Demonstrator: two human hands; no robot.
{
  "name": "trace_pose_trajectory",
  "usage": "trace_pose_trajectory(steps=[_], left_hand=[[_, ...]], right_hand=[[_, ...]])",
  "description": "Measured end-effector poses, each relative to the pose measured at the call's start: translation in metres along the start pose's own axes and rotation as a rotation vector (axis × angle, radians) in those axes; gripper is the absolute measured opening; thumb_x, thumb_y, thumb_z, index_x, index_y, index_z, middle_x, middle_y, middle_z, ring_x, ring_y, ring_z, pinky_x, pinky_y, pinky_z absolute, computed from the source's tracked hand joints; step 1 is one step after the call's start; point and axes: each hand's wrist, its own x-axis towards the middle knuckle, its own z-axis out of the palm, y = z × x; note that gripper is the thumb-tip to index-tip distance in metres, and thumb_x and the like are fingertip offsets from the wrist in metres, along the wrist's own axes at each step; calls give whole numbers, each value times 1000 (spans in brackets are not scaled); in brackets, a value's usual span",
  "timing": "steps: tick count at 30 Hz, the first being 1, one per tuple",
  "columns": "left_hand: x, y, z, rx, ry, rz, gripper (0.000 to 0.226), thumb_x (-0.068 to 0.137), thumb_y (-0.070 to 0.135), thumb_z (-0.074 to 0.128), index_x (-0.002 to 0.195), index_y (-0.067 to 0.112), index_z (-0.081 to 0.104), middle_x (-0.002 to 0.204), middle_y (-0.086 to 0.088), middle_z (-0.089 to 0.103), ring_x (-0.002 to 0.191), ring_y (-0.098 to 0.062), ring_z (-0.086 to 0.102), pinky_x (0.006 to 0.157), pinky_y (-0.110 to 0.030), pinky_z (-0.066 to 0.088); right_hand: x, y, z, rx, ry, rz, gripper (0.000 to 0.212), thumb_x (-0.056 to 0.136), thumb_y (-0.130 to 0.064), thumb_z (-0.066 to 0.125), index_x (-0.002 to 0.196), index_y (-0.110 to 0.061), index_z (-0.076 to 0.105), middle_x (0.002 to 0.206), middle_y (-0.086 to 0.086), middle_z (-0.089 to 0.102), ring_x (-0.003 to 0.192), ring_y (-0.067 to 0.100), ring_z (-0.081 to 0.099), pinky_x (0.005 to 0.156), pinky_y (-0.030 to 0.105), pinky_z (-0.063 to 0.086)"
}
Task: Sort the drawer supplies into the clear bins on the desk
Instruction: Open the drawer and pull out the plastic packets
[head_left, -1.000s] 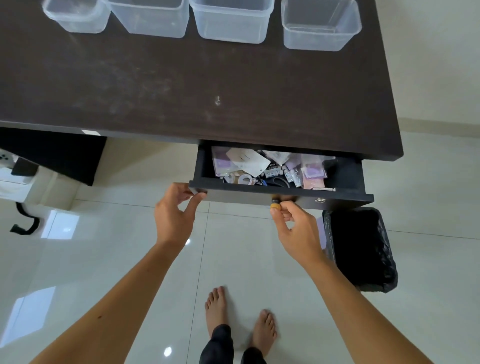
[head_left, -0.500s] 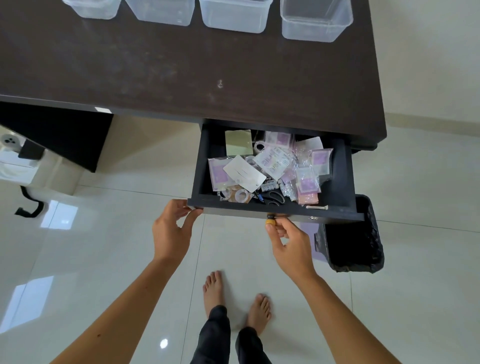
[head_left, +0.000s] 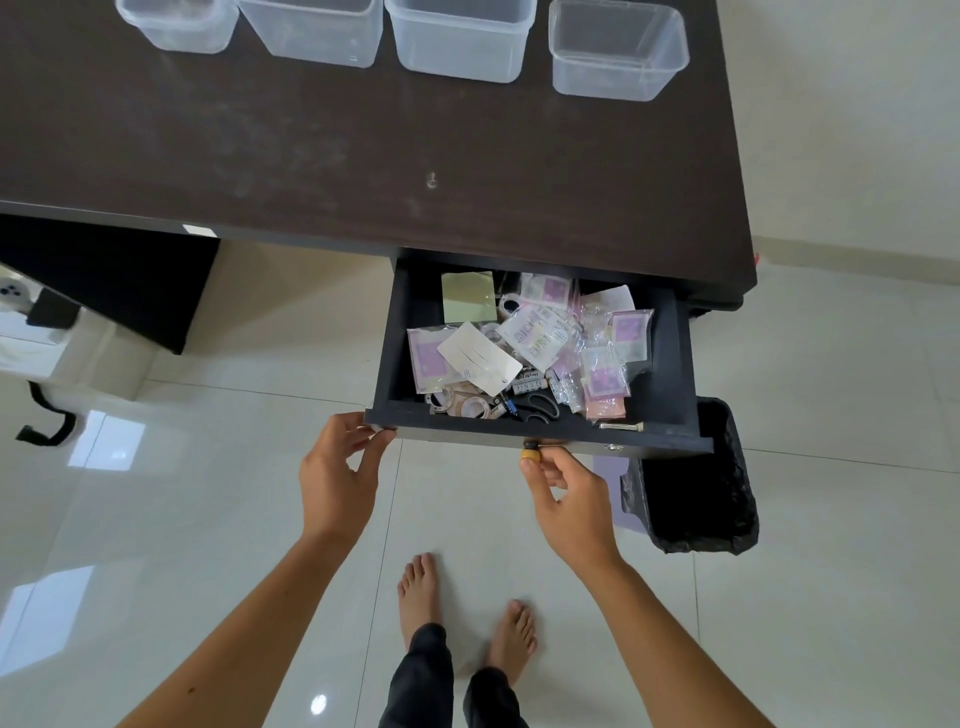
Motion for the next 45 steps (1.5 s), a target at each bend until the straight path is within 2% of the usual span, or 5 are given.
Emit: trace_pose_trajectory(steps=[6,20,26,37,45], left_hand=[[3,-2,-5,72,-11,95,19,96,9,74,109,15,63,99,6,78,96,-19,75,77,-42,61],[-34,-18,-20,112,-50,114,19,95,11,75,107,14,61,102,0,79,97,-21,77,80,-48,63],[-39,-20,-17,107,-54,81,19,95,13,75,108,14,61,104,-1,80,99,-22,77,75,-39,60],[-39,-21,-17,113,-86,21,22,96,18,75,112,17,60,112,-3,78,107,-24,75,78,-39,59],[-36,-10,-29,157,-124,13,30,92,21,79,118,15,65,110,6,72,106,-20,68,77,-34,52]], right_hand=[[-2,2,-1,-45,-7,-13,12,102,-33,67,105,-22,73,92,-12,75,89,2,69,75,15,52],[-45,12,1,-63,-23,12,12,101,-36,67,106,-26,73,92,-14,75,91,1,68,72,19,53],[-48,15,0,-52,-28,10,9,102,-30,68,106,-24,73,93,-16,75,92,-2,67,75,6,48],[-49,14,1,-24,-41,33,9,102,-32,68,107,-26,72,97,-20,77,94,-5,70,78,2,46],[-58,8,-13,-53,-1,-55,29,99,-44,66,117,-24,76,104,-17,79,97,0,73,85,28,61]])
